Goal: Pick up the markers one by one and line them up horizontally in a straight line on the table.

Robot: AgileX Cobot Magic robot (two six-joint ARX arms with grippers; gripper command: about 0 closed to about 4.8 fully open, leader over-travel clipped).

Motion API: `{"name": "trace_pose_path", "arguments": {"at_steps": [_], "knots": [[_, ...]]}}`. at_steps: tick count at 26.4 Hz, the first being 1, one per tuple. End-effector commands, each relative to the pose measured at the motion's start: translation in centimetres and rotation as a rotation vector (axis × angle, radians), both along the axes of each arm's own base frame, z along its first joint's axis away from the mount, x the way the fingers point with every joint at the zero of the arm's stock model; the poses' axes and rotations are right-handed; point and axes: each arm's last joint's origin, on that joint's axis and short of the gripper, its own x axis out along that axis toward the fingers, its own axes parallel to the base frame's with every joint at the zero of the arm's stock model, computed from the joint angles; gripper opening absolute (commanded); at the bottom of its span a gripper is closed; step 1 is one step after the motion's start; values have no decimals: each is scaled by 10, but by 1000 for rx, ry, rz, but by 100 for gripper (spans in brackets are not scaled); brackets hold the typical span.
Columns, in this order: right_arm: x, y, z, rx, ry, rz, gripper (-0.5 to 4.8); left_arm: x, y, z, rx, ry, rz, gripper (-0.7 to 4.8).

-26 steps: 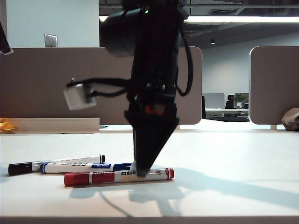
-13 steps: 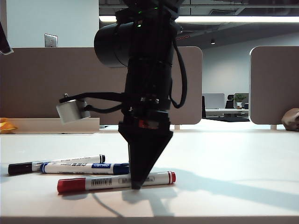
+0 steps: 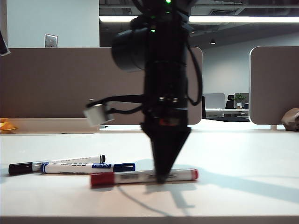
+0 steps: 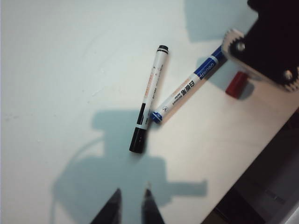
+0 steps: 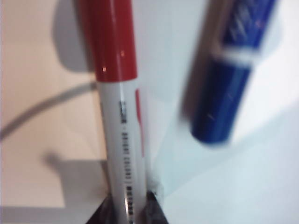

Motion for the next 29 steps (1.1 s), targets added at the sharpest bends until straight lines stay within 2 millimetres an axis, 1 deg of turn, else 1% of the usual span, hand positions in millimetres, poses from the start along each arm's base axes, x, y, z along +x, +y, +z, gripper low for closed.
{"name": "trace_pose_path", "arguments": {"at_steps": [1,4,12,23,29], "knots": [[5,-10,0,-35,9,-28,85,-2,0,2,-2,-7,-2,61],[13,-22,0,-54,24,-65,85,-3,1,3,15,-16,9,61],[23,-43,2,-105,48,-124,85,-3,2,3,31,-22,19,61],[32,-48,2,-104,-3,-149,86,-3,2,3,31,-21,19,61],[34,-46,2,-71,-11,-147,95,-3,2,3,31,-22,19,61]]}}
